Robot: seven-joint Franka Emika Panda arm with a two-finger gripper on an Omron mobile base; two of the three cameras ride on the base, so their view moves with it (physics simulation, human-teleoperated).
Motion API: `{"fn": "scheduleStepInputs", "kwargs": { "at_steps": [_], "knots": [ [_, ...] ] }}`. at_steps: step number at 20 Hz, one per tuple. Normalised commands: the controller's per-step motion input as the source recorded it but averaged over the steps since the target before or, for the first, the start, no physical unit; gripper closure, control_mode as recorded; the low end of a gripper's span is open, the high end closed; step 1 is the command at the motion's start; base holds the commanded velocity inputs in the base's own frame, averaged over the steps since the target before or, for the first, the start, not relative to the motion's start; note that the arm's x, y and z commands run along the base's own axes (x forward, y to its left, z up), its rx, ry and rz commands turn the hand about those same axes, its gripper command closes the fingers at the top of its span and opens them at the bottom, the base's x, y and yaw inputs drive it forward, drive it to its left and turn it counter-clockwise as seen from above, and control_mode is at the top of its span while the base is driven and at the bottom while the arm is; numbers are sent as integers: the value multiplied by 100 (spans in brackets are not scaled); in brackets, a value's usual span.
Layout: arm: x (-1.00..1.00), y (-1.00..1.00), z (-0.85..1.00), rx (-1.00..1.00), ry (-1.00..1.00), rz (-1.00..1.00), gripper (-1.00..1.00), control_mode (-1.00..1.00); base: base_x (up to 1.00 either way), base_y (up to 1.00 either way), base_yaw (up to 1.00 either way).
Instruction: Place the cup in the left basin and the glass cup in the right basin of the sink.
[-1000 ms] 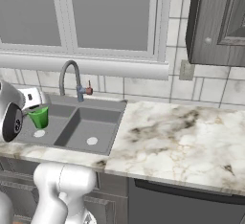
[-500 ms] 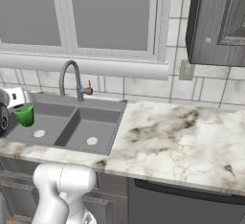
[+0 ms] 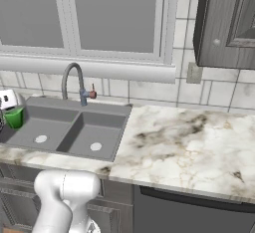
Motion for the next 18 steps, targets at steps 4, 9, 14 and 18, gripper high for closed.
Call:
{"fn": "scheduleStepInputs", "kwargs": {
  "at_steps": [4, 9, 14, 18],
  "knots": [
    [32, 40, -10, 0, 0, 10, 100, -100, 0, 0, 0],
    [40, 39, -15, 0, 0, 9, 100, -100, 0, 0, 0],
    [37, 35, -19, -5, 0, 6, 100, -100, 0, 0, 0],
    [37, 31, -24, -8, 6, 4, 100, -100, 0, 0, 0]
  ]
}}
